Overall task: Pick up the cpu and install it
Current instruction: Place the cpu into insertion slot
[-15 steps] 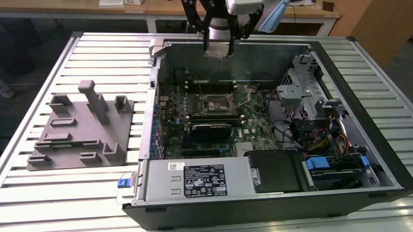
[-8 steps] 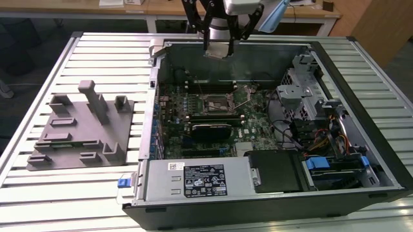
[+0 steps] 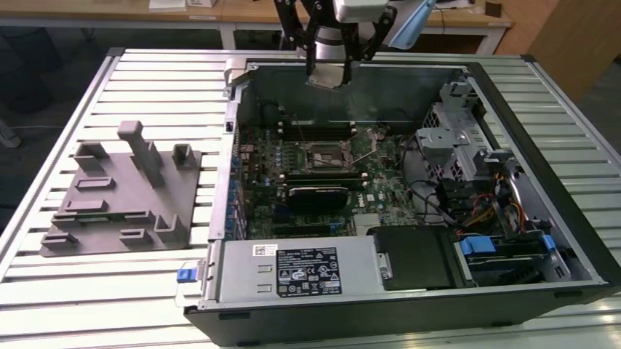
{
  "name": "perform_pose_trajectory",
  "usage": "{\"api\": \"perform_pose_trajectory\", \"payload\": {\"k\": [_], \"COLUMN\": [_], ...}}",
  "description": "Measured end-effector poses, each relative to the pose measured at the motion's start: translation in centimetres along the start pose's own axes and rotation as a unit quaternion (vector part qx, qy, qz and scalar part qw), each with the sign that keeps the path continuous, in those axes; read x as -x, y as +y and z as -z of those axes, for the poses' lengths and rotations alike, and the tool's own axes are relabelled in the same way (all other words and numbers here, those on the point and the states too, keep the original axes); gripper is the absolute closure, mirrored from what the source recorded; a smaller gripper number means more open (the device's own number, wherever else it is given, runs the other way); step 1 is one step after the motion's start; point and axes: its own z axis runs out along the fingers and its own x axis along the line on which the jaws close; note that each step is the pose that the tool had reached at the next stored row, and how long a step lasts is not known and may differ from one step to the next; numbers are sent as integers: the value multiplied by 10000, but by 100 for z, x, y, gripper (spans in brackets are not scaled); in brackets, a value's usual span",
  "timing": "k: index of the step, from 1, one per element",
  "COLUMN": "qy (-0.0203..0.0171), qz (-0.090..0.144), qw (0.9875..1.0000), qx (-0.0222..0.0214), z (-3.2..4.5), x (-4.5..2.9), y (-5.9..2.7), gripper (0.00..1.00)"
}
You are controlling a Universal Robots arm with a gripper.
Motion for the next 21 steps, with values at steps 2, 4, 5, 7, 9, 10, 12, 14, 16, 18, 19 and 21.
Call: {"api": "perform_pose_trajectory", "payload": {"k": [2, 4, 5, 7, 9, 10, 12, 14, 16, 18, 19, 21], "qy": [-2, -3, -4, -6, -7, -8, -9, -11, -13, -14, -15, -17], "qz": [-40, -77, -96, -135, -174, -192, -230, -267, -305, -345, -364, -408], "qw": [10000, 10000, 10000, 9999, 9998, 9998, 9997, 9996, 9995, 9994, 9993, 9992], "qx": [0, -1, -1, -1, -2, -2, -2, -3, -3, -3, -3, -4], "z": [0, -1, -1, -1, -2, -2, -3, -3, -4, -5, -5, -5], "x": [0, 0, 0, 0, 0, 0, 0, 0, 0, 0, 0, 0], "y": [0, 0, 0, 0, 0, 0, 0, 0, 0, 0, 0, 0], "gripper": [47, 47, 47, 47, 47, 47, 47, 47, 47, 47, 47, 47]}}
